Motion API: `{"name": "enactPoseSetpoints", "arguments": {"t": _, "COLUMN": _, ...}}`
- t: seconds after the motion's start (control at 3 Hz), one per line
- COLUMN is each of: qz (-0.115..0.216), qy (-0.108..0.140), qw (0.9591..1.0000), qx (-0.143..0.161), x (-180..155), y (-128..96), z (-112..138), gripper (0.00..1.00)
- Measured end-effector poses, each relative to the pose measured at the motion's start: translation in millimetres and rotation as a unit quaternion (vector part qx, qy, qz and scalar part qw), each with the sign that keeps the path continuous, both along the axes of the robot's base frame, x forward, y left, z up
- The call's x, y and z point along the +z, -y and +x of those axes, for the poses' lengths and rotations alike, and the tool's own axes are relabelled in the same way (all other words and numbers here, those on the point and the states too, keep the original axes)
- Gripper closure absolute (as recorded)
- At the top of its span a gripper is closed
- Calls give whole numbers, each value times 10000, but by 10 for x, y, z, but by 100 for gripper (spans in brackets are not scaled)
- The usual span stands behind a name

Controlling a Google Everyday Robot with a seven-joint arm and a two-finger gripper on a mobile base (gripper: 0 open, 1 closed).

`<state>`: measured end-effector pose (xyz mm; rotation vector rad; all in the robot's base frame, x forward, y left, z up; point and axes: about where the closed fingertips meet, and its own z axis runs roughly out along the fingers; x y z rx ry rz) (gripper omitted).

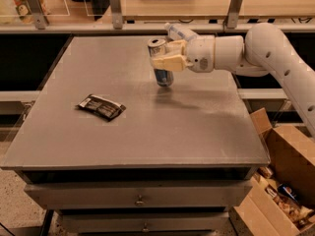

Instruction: Place redbull can upright

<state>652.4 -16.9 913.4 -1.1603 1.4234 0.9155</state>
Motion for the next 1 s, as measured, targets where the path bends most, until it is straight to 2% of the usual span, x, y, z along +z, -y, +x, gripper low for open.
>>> {"name": "enactPoseSetpoints", "arguments": {"t": 0.33, "qz": 280, "qy": 71, "qw": 9996, "qx": 66, "x": -18, "y": 87, "z": 8, "gripper": 83}}
{"name": "enactPoseSetpoints", "arguments": {"t": 1.0, "qz": 486, "qy": 202, "qw": 9986, "qx": 32, "x": -28, "y": 199, "z": 5, "gripper": 36}}
